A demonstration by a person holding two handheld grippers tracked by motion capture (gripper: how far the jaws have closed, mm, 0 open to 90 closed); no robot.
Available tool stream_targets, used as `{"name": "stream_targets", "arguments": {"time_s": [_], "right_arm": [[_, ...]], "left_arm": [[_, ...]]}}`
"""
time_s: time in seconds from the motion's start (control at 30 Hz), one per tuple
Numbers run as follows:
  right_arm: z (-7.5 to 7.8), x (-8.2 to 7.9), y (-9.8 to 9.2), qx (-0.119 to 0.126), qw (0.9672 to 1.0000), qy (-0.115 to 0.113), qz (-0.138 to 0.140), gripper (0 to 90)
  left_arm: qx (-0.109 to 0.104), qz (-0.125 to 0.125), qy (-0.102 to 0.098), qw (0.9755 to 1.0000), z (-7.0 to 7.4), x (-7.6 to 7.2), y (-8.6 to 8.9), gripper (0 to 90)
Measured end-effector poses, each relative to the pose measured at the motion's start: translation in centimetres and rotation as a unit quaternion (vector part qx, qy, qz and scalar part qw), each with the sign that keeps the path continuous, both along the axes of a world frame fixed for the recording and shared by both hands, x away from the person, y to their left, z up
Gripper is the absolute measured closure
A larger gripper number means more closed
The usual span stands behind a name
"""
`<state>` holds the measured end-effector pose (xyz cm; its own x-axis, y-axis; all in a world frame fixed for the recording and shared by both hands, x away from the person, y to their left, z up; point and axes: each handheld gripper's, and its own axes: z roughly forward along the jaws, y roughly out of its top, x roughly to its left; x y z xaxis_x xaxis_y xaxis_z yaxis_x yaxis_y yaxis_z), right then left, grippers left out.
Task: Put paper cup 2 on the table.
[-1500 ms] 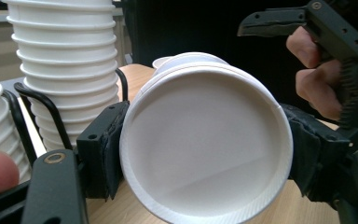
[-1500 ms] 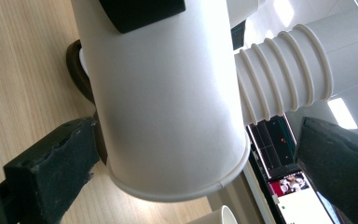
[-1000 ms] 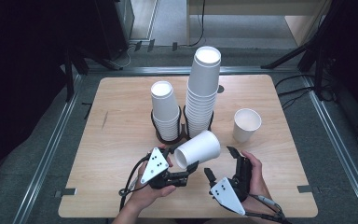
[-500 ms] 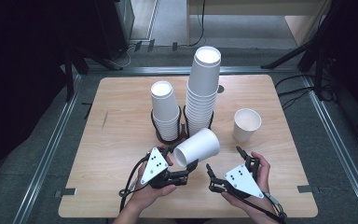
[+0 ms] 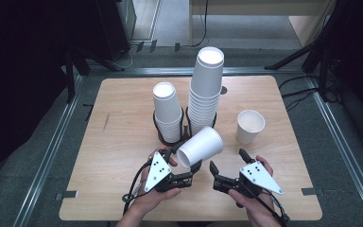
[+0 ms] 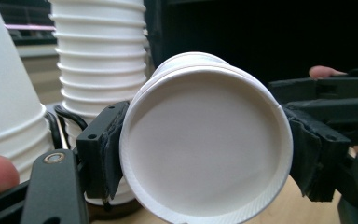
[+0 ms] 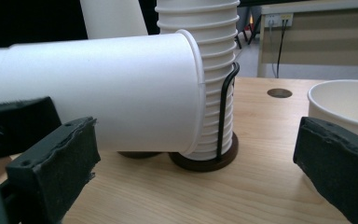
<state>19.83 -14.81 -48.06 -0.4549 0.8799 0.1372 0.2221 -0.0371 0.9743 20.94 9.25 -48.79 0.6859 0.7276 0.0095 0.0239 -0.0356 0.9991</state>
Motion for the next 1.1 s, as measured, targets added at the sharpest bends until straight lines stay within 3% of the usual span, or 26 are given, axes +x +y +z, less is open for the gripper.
{"name": "stream_targets", "arguments": {"time_s": [0.03,0.2,0.3,0.43,0.5,0.57,0.6,0.67,0.7,0.73,0.8,0.87,0.9,0.93,0.97,1.0,1.07,1.1], "right_arm": [[0.0,0.0,0.0,0.008,1.0,0.002,0.0,0.3],[0.2,0.0,0.0,0.053,0.9984,0.02,0.004,0.3],[0.3,0.0,0.0,0.083,0.9959,0.034,0.007,0.3],[0.5,0.0,-0.1,0.128,0.9906,0.048,0.01,0.3],[0.6,0.0,-0.2,0.161,0.9847,0.064,0.016,0.2],[0.7,0.1,-0.3,0.2,0.9763,0.082,0.015,0.0],[0.7,0.1,-0.4,0.224,0.9697,0.096,0.015,0.0],[0.7,0.3,-0.6,0.271,0.9542,0.126,0.016,0.0],[0.6,0.4,-0.7,0.297,0.9444,0.141,0.017,0.0],[0.5,0.4,-0.8,0.313,0.9377,0.15,0.016,0.0],[0.3,0.5,-0.9,0.336,0.9271,0.165,0.019,0.0],[0.3,0.6,-0.9,0.367,0.9114,0.185,0.024,0.0],[0.3,0.6,-0.8,0.376,0.9062,0.192,0.024,0.0],[0.3,0.6,-0.8,0.392,0.8968,0.204,0.026,0.0],[0.3,0.6,-0.8,0.401,0.8913,0.211,0.025,0.0],[0.3,0.7,-0.9,0.416,0.8815,0.222,0.026,0.0],[0.4,0.7,-0.9,0.437,0.8669,0.238,0.021,0.0],[0.4,0.8,-0.9,0.442,0.8631,0.243,0.02,0.0]], "left_arm": [[-0.007,0.006,-0.009,0.9999,-0.2,0.0,-0.1,23.7],[-0.018,0.01,-0.014,0.9997,-0.5,0.1,-0.2,23.6],[-0.024,0.01,-0.021,0.9994,-0.6,0.0,-0.4,23.6],[-0.027,0.01,-0.03,0.9991,-0.7,-0.2,-0.6,23.7],[-0.028,0.01,-0.033,0.999,-0.8,-0.3,-0.7,23.7],[-0.029,0.009,-0.035,0.9989,-0.8,-0.3,-0.8,23.7],[-0.029,0.01,-0.038,0.9988,-0.8,-0.4,-0.9,23.7],[-0.032,0.01,-0.04,0.9986,-0.8,-0.5,-0.9,23.7],[-0.033,0.012,-0.043,0.9985,-0.9,-0.5,-0.9,23.7],[-0.032,0.013,-0.044,0.9984,-0.9,-0.5,-0.9,23.7],[-0.032,0.013,-0.045,0.9984,-0.9,-0.5,-0.9,23.7],[-0.03,0.013,-0.046,0.9984,-0.9,-0.6,-1.0,23.7],[-0.032,0.013,-0.046,0.9984,-0.9,-0.6,-1.0,23.7],[-0.031,0.013,-0.047,0.9983,-0.9,-0.6,-1.0,23.6],[-0.032,0.012,-0.045,0.9984,-0.9,-0.6,-1.0,23.6],[-0.032,0.011,-0.046,0.9984,-0.9,-0.6,-1.0,23.6],[-0.032,0.012,-0.048,0.9983,-0.9,-0.7,-1.1,23.7],[-0.033,0.011,-0.048,0.9982,-0.9,-0.7,-1.1,23.6]]}}
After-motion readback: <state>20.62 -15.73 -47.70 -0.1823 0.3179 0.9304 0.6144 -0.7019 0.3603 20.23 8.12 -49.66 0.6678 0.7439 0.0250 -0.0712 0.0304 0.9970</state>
